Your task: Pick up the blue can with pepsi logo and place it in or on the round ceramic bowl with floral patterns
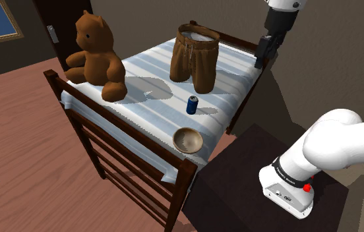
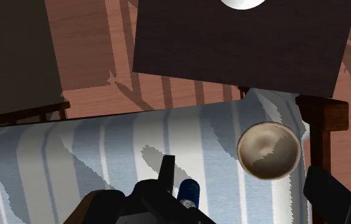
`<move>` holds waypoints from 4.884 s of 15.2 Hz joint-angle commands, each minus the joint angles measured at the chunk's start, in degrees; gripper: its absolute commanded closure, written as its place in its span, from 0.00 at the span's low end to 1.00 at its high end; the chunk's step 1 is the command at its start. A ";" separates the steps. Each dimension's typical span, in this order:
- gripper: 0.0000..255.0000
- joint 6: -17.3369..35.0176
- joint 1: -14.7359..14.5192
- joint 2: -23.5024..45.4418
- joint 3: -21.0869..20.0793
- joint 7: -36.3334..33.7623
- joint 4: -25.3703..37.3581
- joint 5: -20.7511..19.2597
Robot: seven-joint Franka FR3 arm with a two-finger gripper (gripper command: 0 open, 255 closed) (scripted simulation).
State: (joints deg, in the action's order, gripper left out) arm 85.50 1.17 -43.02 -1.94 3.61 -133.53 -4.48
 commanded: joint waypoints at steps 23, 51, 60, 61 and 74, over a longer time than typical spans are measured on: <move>0.00 39.18 0.68 39.05 2.91 3.38 -0.34 -2.84; 0.00 55.39 1.36 73.56 3.36 5.13 17.80 -3.88; 1.00 55.40 1.37 73.57 3.37 5.14 17.80 -3.88; 1.00 55.41 1.36 73.56 3.36 5.12 17.78 -3.88; 1.00 48.52 1.50 66.29 3.03 6.13 17.44 -3.24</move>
State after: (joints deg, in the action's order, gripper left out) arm 134.60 2.67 24.07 1.12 9.67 -115.88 -7.76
